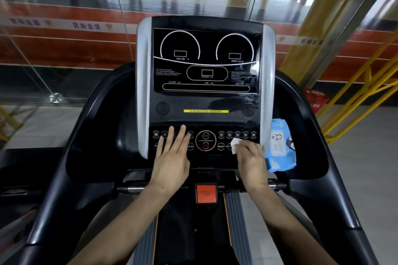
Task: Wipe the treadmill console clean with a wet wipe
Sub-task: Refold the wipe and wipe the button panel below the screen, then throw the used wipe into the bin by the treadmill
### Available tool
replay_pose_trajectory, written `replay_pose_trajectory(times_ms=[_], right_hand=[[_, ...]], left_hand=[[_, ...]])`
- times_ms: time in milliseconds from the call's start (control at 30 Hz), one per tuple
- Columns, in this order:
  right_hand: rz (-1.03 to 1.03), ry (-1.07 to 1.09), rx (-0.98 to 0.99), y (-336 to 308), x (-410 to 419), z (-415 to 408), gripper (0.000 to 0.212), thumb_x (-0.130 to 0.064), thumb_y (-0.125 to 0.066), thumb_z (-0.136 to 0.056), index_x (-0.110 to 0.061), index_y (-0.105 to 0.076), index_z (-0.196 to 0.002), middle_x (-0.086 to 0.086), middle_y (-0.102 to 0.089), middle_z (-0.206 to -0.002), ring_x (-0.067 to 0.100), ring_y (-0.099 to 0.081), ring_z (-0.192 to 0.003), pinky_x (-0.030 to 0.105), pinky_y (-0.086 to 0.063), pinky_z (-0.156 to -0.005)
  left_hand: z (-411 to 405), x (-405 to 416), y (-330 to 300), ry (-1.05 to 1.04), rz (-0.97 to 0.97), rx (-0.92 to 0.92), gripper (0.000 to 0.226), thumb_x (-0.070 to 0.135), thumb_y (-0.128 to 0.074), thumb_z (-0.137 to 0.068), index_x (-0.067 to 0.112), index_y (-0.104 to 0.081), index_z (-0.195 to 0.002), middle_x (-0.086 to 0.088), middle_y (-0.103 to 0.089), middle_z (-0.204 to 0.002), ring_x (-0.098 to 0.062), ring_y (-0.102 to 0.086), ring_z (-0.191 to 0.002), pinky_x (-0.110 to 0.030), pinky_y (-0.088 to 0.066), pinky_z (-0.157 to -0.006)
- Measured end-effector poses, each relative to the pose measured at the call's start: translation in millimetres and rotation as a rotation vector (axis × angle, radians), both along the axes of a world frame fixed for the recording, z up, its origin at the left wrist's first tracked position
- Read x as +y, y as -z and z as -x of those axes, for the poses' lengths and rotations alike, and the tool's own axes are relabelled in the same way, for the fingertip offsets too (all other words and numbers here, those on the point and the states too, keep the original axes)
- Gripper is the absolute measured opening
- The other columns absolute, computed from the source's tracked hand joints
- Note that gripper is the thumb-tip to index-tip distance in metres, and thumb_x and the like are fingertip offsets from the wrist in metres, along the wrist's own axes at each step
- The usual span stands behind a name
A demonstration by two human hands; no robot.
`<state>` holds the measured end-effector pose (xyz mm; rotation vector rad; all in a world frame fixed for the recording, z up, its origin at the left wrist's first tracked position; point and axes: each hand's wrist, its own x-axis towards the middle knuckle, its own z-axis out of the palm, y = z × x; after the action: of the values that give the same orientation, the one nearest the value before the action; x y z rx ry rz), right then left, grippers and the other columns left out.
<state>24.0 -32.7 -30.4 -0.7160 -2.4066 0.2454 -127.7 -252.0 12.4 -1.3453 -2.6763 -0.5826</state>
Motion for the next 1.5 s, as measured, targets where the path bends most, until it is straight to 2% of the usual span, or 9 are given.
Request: replay_pose_trajectory(times_ms=[167,567,733,867,1033,1100,1233,1367,1500], right_hand=[[0.021,-0.131,0.189,-34,-9,13,0.020,0.004,-0.078,-0.086,-0.004,-0.079,-0.105,0.008,-0.070,-0.109,0.015,-0.057,-0.103,0.015,-0.045,-0.102],[0.055,-0.383,0.296,-83,-8,35,0.019,-0.001,-0.077,-0.091,-0.008,-0.080,-0.108,0.002,-0.070,-0.111,0.015,-0.062,-0.103,0.011,-0.044,-0.100],[0.150,-0.607,0.315,-79,-64,60,0.016,-0.005,-0.071,-0.096,-0.007,-0.079,-0.110,0.001,-0.070,-0.113,0.014,-0.061,-0.108,0.018,-0.045,-0.103],[0.215,-0.789,0.275,-68,-129,66,0.019,-0.002,-0.072,-0.096,-0.007,-0.078,-0.113,0.001,-0.070,-0.114,0.014,-0.061,-0.108,0.014,-0.042,-0.104],[0.229,-0.999,0.269,-66,-219,47,0.021,-0.016,-0.061,-0.104,-0.012,-0.077,-0.116,-0.003,-0.070,-0.117,0.012,-0.060,-0.109,0.021,-0.049,-0.100],[0.249,-1.075,0.280,-67,-257,35,0.024,-0.019,-0.058,-0.105,-0.012,-0.078,-0.117,-0.003,-0.071,-0.117,0.014,-0.062,-0.107,0.023,-0.051,-0.097],[0.269,-1.219,0.289,-61,-343,-3,0.021,-0.009,-0.068,-0.097,-0.011,-0.079,-0.115,-0.001,-0.072,-0.114,0.016,-0.064,-0.104,0.022,-0.052,-0.096],[0.312,-1.416,0.298,-59,-441,-67,0.016,-0.006,-0.067,-0.094,-0.008,-0.079,-0.105,0.004,-0.074,-0.108,0.019,-0.063,-0.099,0.011,-0.038,-0.104],[0.292,-1.628,0.184,-46,-532,-143,0.025,0.006,-0.078,-0.085,-0.007,-0.078,-0.106,0.006,-0.072,-0.110,0.025,-0.065,-0.099,0.026,-0.050,-0.099]], left_hand=[[-8,30,-21,0.033,0.014,0.045,0.072,0.016,-0.052,-0.099,0.018,-0.020,-0.164,0.002,0.001,-0.174,-0.024,0.011,-0.160,-0.048,-0.003,-0.130],[-15,41,-49,-0.178,-0.055,0.050,0.068,0.019,-0.055,-0.099,0.017,-0.027,-0.162,-0.003,-0.015,-0.173,-0.024,-0.004,-0.161,-0.051,-0.016,-0.129],[-43,-37,-39,-0.437,-0.021,0.048,0.063,0.023,-0.057,-0.098,0.016,-0.036,-0.158,-0.011,-0.029,-0.169,-0.030,-0.017,-0.159,-0.055,-0.024,-0.126],[-78,-109,-38,-0.635,0.068,0.012,0.067,0.040,-0.034,-0.095,0.014,-0.040,-0.157,-0.012,-0.030,-0.168,-0.034,-0.021,-0.157,-0.057,-0.029,-0.123],[-137,-206,-32,-0.830,0.111,0.028,0.073,0.023,-0.067,-0.092,0.013,-0.038,-0.158,-0.013,-0.030,-0.168,-0.034,-0.020,-0.157,-0.057,-0.027,-0.124],[-167,-241,-36,-0.917,0.118,-0.004,0.075,0.024,-0.066,-0.093,0.016,-0.035,-0.160,-0.010,-0.025,-0.170,-0.031,-0.013,-0.159,-0.055,-0.021,-0.127],[-238,-310,-36,-1.111,0.069,-0.004,0.059,0.028,-0.051,-0.102,0.018,-0.036,-0.159,-0.007,-0.026,-0.170,-0.030,-0.015,-0.160,-0.053,-0.022,-0.127],[-338,-384,-26,-1.289,0.067,-0.021,0.058,0.033,-0.039,-0.101,0.018,-0.039,-0.156,-0.007,-0.030,-0.169,-0.033,-0.022,-0.158,-0.054,-0.028,-0.124],[-451,-453,-10,-1.475,0.098,-0.054,0.060,0.035,-0.039,-0.097,0.017,-0.041,-0.155,-0.008,-0.035,-0.167,-0.037,-0.029,-0.155,-0.056,-0.036,-0.119]])
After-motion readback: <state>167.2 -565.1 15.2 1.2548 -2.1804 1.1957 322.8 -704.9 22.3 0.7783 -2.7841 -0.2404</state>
